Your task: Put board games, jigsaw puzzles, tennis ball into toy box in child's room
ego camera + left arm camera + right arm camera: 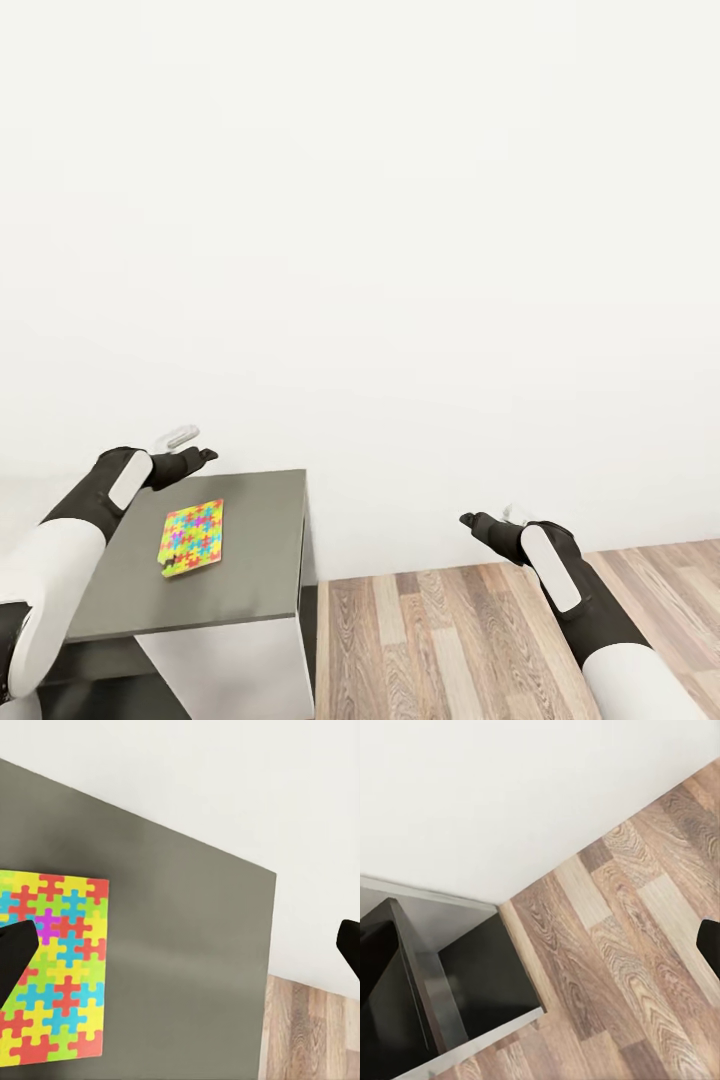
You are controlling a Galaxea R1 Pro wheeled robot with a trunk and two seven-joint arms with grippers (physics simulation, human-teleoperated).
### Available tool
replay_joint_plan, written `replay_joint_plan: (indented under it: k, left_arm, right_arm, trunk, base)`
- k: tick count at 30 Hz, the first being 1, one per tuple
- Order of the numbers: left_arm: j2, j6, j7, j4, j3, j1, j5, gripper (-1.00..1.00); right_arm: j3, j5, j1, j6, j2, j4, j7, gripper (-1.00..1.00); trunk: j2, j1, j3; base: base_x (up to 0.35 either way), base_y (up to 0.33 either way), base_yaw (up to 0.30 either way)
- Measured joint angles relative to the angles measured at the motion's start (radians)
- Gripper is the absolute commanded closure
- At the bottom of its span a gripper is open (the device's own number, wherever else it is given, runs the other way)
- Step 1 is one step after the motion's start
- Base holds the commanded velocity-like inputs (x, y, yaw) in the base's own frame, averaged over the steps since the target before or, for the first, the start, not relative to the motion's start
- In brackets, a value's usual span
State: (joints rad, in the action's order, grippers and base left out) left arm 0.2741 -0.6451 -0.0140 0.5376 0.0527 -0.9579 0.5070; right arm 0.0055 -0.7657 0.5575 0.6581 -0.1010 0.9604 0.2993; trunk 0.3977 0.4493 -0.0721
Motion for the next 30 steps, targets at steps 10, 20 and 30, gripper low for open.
replay_joint_plan:
  k: [10, 20, 30]
  left_arm:
    - [0.001, 0.001, 0.000, 0.000, -0.001, 0.000, -0.001, -1.00]
    - [0.001, 0.004, 0.000, 0.000, -0.001, 0.000, -0.006, -1.00]
    - [-0.001, 0.002, 0.006, -0.001, -0.005, 0.000, -0.009, -1.00]
  right_arm:
    - [0.000, 0.000, 0.000, -0.006, 0.000, -0.001, 0.000, -1.00]
    - [0.001, 0.000, 0.000, -0.007, 0.000, 0.000, -0.001, -1.00]
    - [0.000, -0.001, 0.000, -0.006, 0.000, -0.001, -0.002, -1.00]
  trunk:
    - [0.000, 0.000, 0.000]
    - [0.000, 0.000, 0.000]
    - [0.000, 0.000, -0.009]
  base:
    - [0.000, 0.099, -0.002]
    - [0.087, 0.093, 0.000]
    - [0.027, 0.008, 0.000]
